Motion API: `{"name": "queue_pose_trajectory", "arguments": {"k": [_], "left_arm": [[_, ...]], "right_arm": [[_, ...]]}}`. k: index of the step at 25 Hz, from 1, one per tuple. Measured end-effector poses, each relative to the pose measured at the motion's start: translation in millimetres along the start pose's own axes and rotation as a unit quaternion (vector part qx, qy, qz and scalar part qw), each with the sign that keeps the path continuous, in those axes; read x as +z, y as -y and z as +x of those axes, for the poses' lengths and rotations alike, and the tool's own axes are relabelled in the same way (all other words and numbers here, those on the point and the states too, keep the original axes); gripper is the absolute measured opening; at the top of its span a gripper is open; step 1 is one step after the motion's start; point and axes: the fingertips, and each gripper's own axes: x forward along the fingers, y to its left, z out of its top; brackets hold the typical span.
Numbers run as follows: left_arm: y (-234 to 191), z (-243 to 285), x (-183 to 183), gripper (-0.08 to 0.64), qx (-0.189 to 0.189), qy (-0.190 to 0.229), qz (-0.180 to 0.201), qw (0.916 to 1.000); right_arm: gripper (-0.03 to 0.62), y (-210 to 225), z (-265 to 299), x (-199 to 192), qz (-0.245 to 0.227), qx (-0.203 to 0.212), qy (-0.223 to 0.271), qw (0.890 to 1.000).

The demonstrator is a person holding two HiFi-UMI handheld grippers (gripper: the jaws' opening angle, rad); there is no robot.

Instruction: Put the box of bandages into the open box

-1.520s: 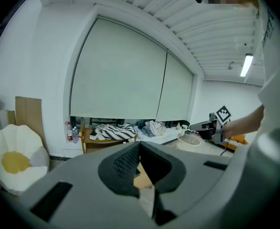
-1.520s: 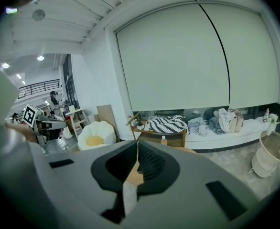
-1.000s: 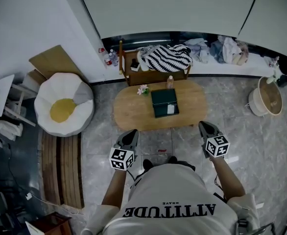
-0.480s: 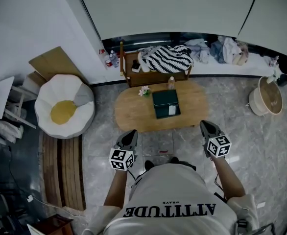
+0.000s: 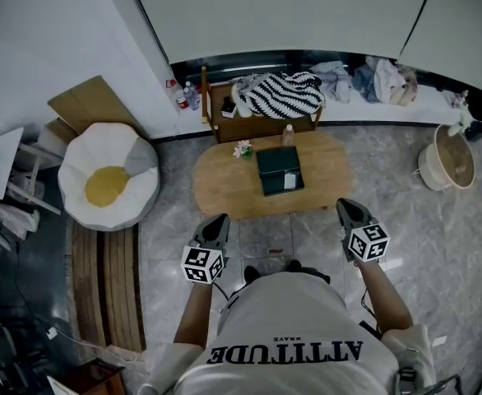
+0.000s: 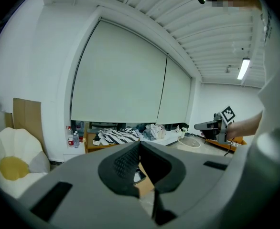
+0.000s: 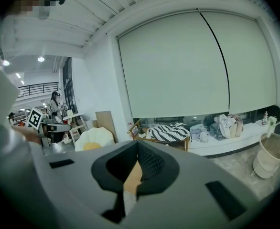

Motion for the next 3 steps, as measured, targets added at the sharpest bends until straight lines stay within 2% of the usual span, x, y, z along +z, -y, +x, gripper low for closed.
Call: {"name": "queue_pose_trajectory", "arguments": {"k": [3], "left_arm": [[-1.9,-5.7,-3.4,0.021,0.004,-0.002,-0.002,1.0000]], "right_arm": [[0.020,-2.3,-2.6,-2.5,0.002,-0.001,0.000,1.000]]}}
